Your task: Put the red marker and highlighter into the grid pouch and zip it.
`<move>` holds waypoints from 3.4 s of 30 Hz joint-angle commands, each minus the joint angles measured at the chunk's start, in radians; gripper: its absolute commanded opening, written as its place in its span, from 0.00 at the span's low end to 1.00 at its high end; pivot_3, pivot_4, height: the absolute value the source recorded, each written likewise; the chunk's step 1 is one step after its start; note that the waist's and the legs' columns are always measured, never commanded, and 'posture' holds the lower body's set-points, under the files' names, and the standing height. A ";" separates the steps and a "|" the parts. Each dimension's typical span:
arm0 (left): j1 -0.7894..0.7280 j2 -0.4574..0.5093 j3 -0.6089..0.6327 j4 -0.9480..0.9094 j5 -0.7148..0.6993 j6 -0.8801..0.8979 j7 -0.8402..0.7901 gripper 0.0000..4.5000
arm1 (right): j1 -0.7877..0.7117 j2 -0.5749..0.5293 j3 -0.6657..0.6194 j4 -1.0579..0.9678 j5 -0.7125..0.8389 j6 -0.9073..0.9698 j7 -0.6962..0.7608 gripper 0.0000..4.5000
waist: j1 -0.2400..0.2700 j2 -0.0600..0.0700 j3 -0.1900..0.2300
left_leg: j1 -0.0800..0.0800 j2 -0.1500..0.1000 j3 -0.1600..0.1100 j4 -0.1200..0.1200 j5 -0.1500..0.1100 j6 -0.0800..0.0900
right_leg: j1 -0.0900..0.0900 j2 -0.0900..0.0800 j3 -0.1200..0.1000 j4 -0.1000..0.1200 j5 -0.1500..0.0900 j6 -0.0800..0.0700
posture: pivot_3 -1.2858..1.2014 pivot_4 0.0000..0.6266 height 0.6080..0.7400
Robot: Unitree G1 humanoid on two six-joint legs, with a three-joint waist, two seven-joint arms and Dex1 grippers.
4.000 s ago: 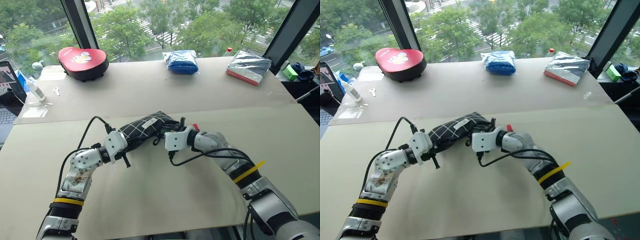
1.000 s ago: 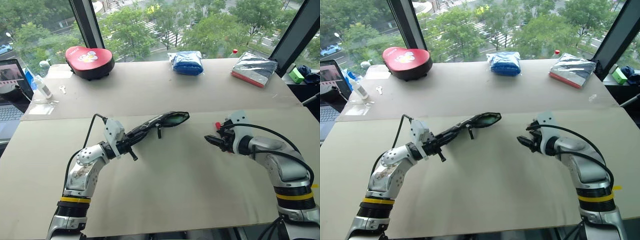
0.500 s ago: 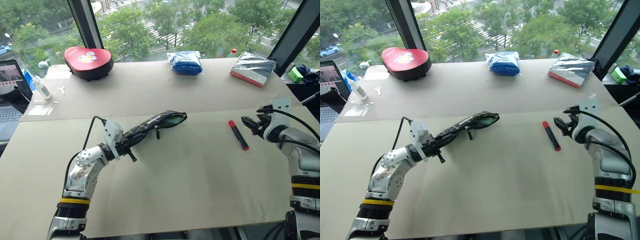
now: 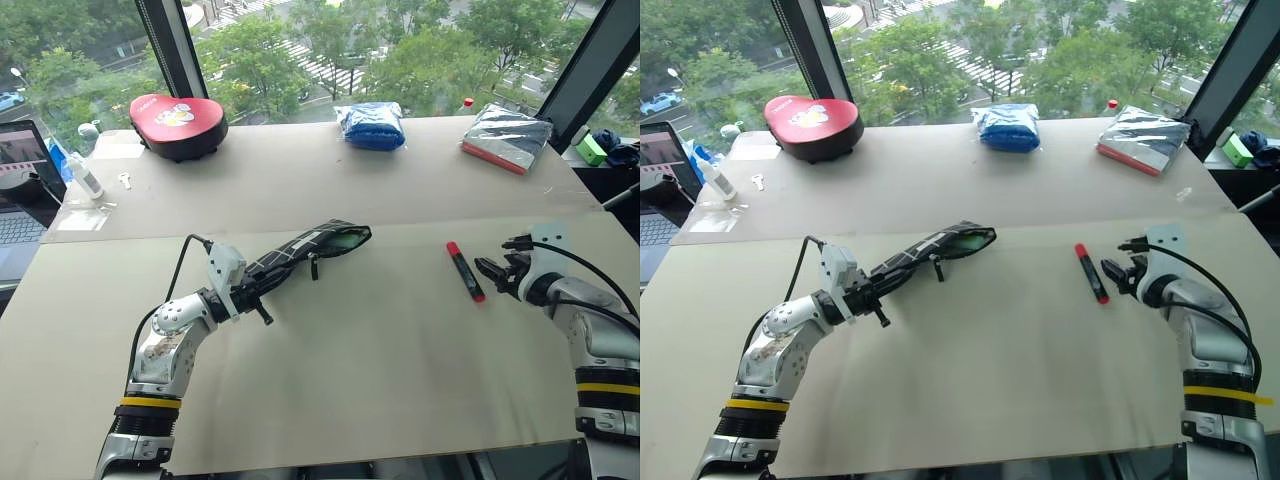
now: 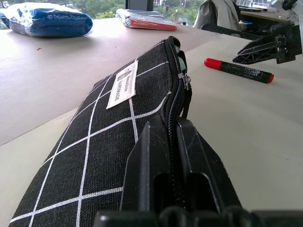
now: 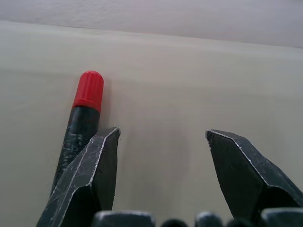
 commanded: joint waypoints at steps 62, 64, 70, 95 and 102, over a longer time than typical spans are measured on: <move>-0.010 0.044 -0.039 -0.060 -0.049 0.091 -0.042 0.00 | -0.090 -0.086 0.189 -0.337 -0.066 -0.356 0.298 0.12 | -0.012 -0.001 0.000 | 0.007 0.001 0.005 -0.001 -0.002 0.002 | 0.005 0.001 0.000 -0.002 0.000 0.000 | 0.52 0.24 1.00; -0.011 0.045 -0.047 -0.054 -0.035 0.081 -0.046 0.00 | -0.116 -0.106 0.202 -0.350 -0.060 -0.371 0.334 0.12 | -0.009 -0.001 0.000 | 0.007 0.001 0.004 -0.001 -0.002 0.002 | 0.005 0.001 -0.001 -0.002 0.000 0.000 | 0.52 0.24 1.00; -0.021 0.027 -0.040 -0.055 -0.042 0.082 -0.035 0.00 | -0.107 -0.166 0.285 -0.492 -0.022 -0.391 0.507 0.12 | -0.004 -0.001 0.000 | 0.007 0.001 0.004 -0.001 -0.002 0.003 | 0.005 0.000 -0.001 -0.003 0.000 0.000 | 0.52 0.24 1.00; -0.025 0.018 -0.037 -0.067 -0.049 0.084 -0.041 0.00 | -0.229 -0.114 0.499 -0.239 -0.321 -0.697 0.576 0.12 | 0.001 -0.001 0.000 | 0.005 0.001 0.005 -0.001 -0.002 0.003 | 0.002 -0.001 -0.001 -0.003 0.000 0.000 | 0.52 0.24 1.00; -0.024 0.016 -0.041 -0.073 -0.054 0.086 -0.050 0.00 | -0.326 -0.027 0.554 -0.130 -0.387 -0.761 0.560 0.12 | -0.004 -0.001 0.000 | 0.004 0.001 0.005 -0.001 -0.002 0.002 | 0.001 0.000 -0.001 -0.002 0.001 0.000 | 0.52 0.24 1.00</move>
